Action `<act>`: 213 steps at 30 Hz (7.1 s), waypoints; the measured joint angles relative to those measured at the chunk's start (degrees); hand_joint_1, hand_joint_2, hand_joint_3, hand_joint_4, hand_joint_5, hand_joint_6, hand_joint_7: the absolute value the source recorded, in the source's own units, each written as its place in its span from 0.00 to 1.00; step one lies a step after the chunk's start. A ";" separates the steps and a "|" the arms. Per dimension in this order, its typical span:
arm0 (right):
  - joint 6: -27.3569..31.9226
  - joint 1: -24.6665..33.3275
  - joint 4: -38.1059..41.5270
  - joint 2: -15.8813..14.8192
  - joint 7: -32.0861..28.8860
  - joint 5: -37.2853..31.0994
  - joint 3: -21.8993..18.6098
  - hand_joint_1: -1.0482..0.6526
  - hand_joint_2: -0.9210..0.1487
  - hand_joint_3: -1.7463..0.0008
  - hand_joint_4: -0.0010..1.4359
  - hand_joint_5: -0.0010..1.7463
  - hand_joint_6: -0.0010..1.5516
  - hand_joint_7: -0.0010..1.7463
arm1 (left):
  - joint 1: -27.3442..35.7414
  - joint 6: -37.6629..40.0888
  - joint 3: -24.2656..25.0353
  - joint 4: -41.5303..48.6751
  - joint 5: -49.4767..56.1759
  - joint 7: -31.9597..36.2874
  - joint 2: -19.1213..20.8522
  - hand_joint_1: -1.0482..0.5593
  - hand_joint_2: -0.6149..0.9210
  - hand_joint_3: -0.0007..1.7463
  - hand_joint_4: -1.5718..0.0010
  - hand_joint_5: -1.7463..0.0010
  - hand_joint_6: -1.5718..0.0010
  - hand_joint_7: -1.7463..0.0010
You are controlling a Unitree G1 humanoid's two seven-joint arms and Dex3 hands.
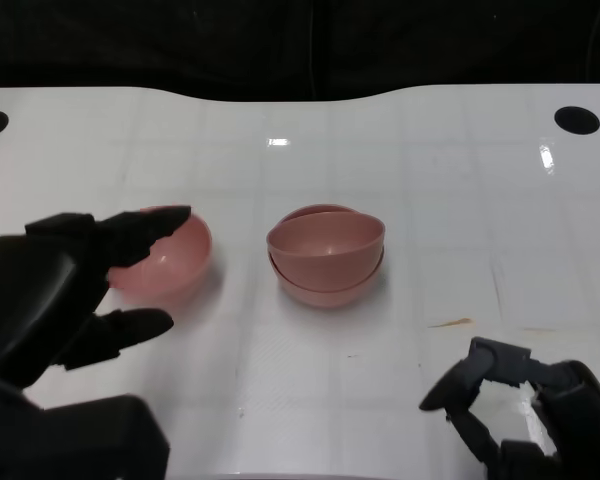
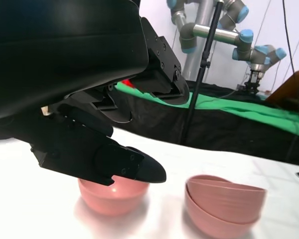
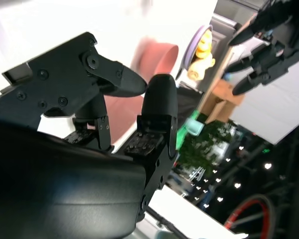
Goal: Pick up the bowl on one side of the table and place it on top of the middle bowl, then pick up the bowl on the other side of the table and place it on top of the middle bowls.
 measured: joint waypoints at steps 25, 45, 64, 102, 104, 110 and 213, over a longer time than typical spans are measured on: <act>15.92 7.93 -11.49 6.93 6.74 5.94 -4.22 0.52 0.42 0.25 0.54 1.00 0.46 0.83 | -15.99 24.36 -20.12 11.40 22.86 -15.71 2.24 0.25 1.00 0.01 0.59 0.96 0.68 1.00; 17.01 7.85 -11.65 9.12 7.76 5.08 -5.31 0.52 0.42 0.26 0.55 0.99 0.47 0.81 | -28.03 26.12 -26.78 44.06 17.86 2.63 -4.61 0.42 1.00 0.06 0.51 0.22 0.44 0.97; 17.45 7.20 -11.59 9.85 8.16 4.33 -6.23 0.52 0.40 0.27 0.53 0.99 0.47 0.80 | -29.60 20.48 -28.68 47.57 13.71 14.58 -2.68 0.44 1.00 0.13 0.47 0.00 0.53 0.39; 17.88 6.58 -10.48 10.96 8.54 5.06 -6.54 0.53 0.44 0.24 0.54 0.98 0.48 0.79 | -36.72 8.22 -25.00 32.45 13.86 21.21 2.70 0.45 0.96 0.00 0.40 0.00 0.22 0.76; 17.86 6.58 -10.24 11.00 8.54 5.06 -6.54 0.52 0.44 0.24 0.54 0.98 0.49 0.79 | -36.82 6.16 -25.36 33.67 13.48 21.77 2.34 0.45 0.93 0.00 0.39 0.00 0.28 0.59; 17.96 6.60 -10.17 11.08 8.54 5.05 -6.52 0.52 0.44 0.25 0.54 0.98 0.49 0.79 | -36.96 3.30 -26.16 36.55 11.59 22.16 0.50 0.47 0.95 0.01 0.41 0.00 0.39 0.42; 18.90 6.67 -10.88 11.11 8.96 5.03 -6.56 0.52 0.42 0.27 0.54 0.98 0.49 0.78 | -34.43 4.07 -34.50 49.45 11.29 17.84 -3.26 0.38 0.99 0.02 0.77 0.85 0.76 1.00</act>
